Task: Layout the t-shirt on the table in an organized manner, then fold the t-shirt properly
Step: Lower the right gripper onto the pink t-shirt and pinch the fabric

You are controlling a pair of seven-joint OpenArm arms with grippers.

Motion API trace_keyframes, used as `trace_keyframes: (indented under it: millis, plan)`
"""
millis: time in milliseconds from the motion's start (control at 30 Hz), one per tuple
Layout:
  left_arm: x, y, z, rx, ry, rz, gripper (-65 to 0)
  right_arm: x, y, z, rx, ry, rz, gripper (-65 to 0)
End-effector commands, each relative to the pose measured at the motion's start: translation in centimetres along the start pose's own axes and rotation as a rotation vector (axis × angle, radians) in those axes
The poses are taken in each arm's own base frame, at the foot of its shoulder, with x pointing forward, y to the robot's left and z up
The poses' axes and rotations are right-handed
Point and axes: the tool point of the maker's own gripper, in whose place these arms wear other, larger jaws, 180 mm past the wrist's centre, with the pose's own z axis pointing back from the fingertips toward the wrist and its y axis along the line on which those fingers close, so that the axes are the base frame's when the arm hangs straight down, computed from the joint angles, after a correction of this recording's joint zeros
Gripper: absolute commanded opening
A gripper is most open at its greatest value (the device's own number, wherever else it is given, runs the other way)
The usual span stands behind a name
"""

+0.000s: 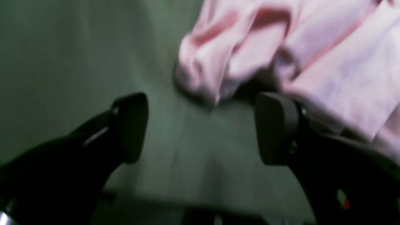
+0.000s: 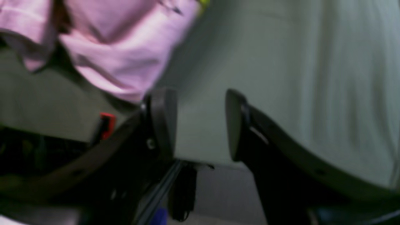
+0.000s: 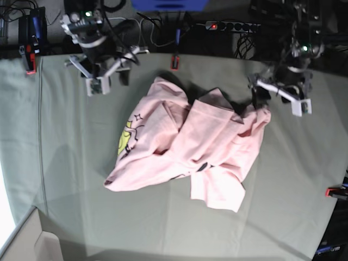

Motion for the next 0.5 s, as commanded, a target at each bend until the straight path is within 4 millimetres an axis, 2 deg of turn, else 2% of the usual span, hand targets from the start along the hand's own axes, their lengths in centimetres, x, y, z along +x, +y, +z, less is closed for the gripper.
trace_keyframes:
  millis: [0,167,300,467]
  plan:
    - [0.5,0.5,0.0,0.008,-0.018,-0.004,-13.2,1.0,0.7,0.0,0.019,-0.028,0.001,-38.0]
    - [0.0,1.5,-0.4,0.03,0.0,0.0,-13.2,2.2,3.5,-1.0,0.093,-0.002,0.029,-38.0]
    - [0.1,3.8,0.3,0.086,-0.008,0.025,-13.2,3.8,7.6,-1.0,0.201,-0.028,0.082,-38.1]
    - [-0.6,4.4,0.9,0.1,0.008,0.018,-13.2,4.9,12.1,-1.2,0.313,-0.06,0.152,-38.1]
